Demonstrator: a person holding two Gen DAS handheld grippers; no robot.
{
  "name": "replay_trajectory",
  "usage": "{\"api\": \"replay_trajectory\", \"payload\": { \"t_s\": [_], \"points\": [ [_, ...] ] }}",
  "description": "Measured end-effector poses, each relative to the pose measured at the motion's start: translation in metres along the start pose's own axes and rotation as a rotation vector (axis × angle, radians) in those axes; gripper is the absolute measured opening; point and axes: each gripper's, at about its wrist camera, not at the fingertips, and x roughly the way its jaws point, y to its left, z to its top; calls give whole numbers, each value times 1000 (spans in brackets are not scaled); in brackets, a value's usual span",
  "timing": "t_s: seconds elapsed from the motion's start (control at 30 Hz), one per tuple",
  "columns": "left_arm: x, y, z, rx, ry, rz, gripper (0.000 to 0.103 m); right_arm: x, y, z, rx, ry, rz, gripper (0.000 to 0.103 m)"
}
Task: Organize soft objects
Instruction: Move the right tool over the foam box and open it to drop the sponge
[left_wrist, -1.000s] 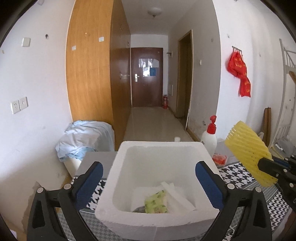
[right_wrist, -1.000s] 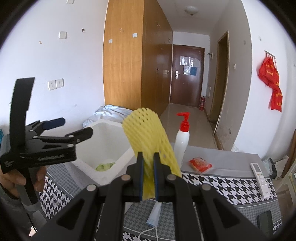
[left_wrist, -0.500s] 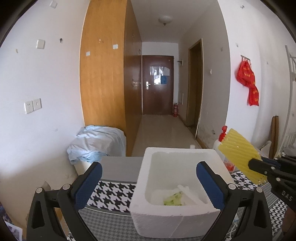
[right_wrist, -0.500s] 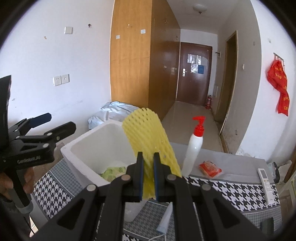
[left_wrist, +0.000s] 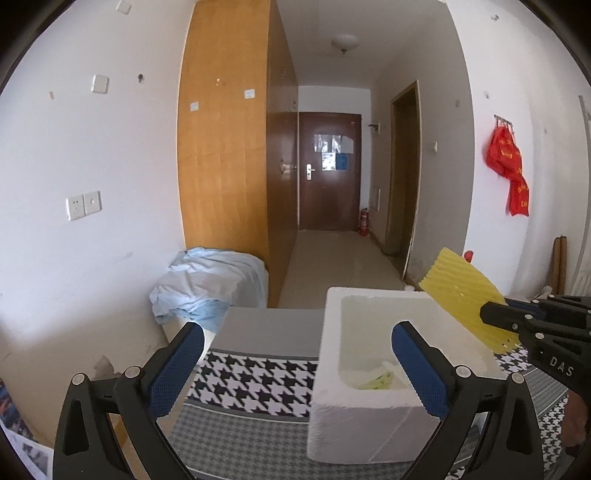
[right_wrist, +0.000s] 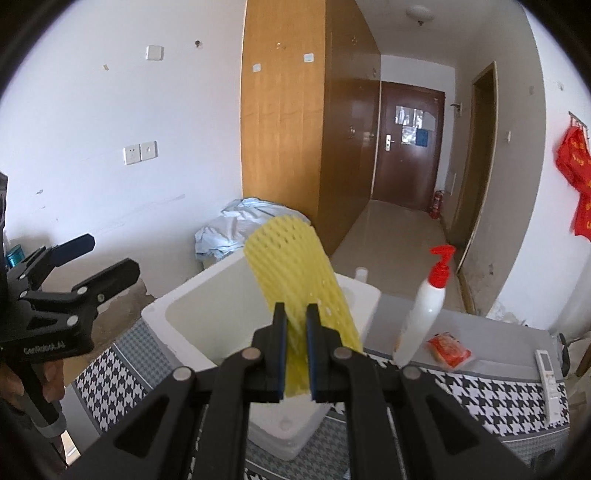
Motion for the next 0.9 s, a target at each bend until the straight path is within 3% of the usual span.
{"api": "replay_trajectory", "payload": {
  "t_s": [0.67, 0.7, 0.77, 0.83, 0.9],
  "points": [
    [-6, 21, -12, -14, 19, 19, 102, 36, 3, 3, 19, 84, 14, 13],
    [-6, 21, -12, -16, 19, 18, 102, 37, 3, 4, 21, 88, 14, 17],
    [-6, 21, -12, -18, 17, 18, 102, 39, 5, 4, 20, 88, 17, 34],
    [-5, 20, -13, -19, 18, 18, 102, 37, 5, 2, 19, 82, 11, 64],
    [-5, 21, -13, -20, 21, 18, 102, 35, 6, 1, 14, 75, 13, 71]
  ]
}}
